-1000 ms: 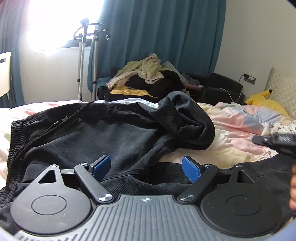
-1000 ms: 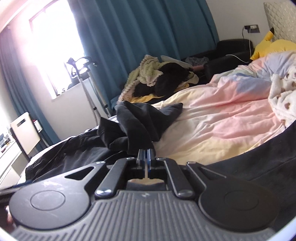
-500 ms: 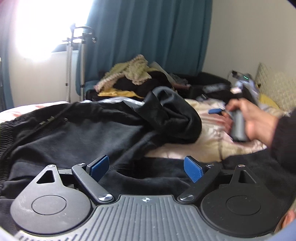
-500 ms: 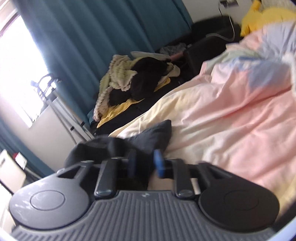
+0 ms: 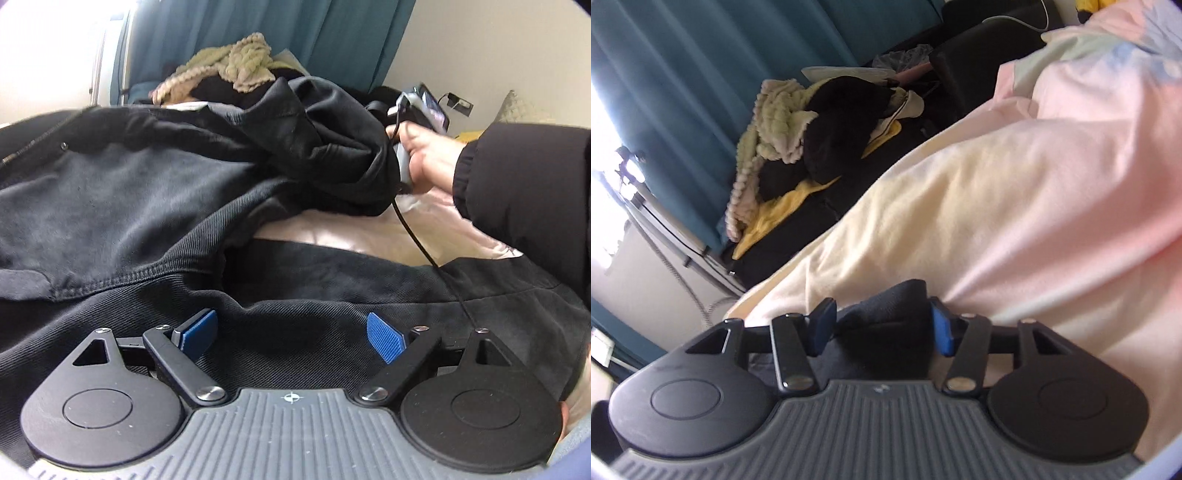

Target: Fold clothes

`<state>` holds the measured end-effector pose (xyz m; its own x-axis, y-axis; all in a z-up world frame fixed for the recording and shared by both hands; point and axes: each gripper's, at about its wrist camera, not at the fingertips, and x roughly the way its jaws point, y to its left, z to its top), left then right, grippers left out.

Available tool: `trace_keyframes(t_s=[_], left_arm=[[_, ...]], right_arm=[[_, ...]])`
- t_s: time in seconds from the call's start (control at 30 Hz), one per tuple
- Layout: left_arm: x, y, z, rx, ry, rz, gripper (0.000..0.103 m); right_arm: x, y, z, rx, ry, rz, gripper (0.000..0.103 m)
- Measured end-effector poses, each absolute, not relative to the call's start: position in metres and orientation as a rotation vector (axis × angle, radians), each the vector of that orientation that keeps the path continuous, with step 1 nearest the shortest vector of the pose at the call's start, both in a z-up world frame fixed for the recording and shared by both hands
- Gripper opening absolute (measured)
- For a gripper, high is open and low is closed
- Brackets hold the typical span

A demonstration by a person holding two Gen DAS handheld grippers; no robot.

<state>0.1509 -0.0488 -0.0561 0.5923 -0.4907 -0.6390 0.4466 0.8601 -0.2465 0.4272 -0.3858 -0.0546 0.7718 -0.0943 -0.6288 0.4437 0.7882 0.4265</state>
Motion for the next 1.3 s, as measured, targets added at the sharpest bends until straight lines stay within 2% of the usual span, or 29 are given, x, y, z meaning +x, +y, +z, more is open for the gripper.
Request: trace_keyframes(t_s=[0.03,0.07,0.27,0.37,0.47,0.57,0.7,0.8,0.87,1.07,1.17,1.23,1.3], left_arm=[[0.152,-0.048,-0.058,-0.063,0.768,-0.552,0.09],[0.153,-0.049,-0.058,-0.07,0.769,-0.555,0.09],[0.147,-0.046,-0.046,-0.103,0.731,-0.55,0.09],[0.138,-0.044,-0.038,-0.097,0.696,-0.544,0.09],[0.13,-0.043,-0.029,-0.096,0.673,-0.542,0.09],[0.12,-0.042,-0.02,-0.093,0.648,-0.539,0.09],[0.111,-0.041,-0.016,-0.098,0.636,-0.53,0.09],[0.11,-0.044,-0.016,-0.108,0.648,-0.522,0.09],[0.112,-0.048,-0.015,-0.101,0.667,-0.516,0.09],[0.11,-0.05,-0.016,-0.101,0.676,-0.49,0.09],[0.11,-0.052,-0.016,-0.097,0.673,-0.49,0.09],[0.111,-0.053,-0.017,-0.1,0.673,-0.492,0.09],[0.112,-0.053,-0.016,-0.114,0.682,-0.497,0.09]], right_arm=[[0.428,-0.382,-0.052,0.57,0.632,-0.316,0.016],[0.425,-0.378,-0.047,0.543,0.628,-0.336,0.006],[0.371,-0.376,0.031,0.483,0.39,-0.418,0.006],[0.326,-0.389,0.082,0.469,0.267,-0.485,0.006],[0.27,-0.42,0.109,0.474,0.207,-0.568,0.006],[0.202,-0.465,0.083,0.544,0.257,-0.705,0.006],[0.124,-0.504,-0.001,0.712,0.406,-0.745,0.006],[0.099,-0.514,-0.045,0.837,0.577,-0.729,0.006],[0.093,-0.521,-0.044,0.872,0.55,-0.71,0.006],[0.108,-0.518,-0.045,0.719,0.563,-0.7,0.01],[0.112,-0.515,-0.042,0.676,0.542,-0.718,0.016],[0.106,-0.511,-0.03,0.663,0.481,-0.751,0.025],[0.101,-0.502,-0.015,0.653,0.391,-0.736,0.027]])
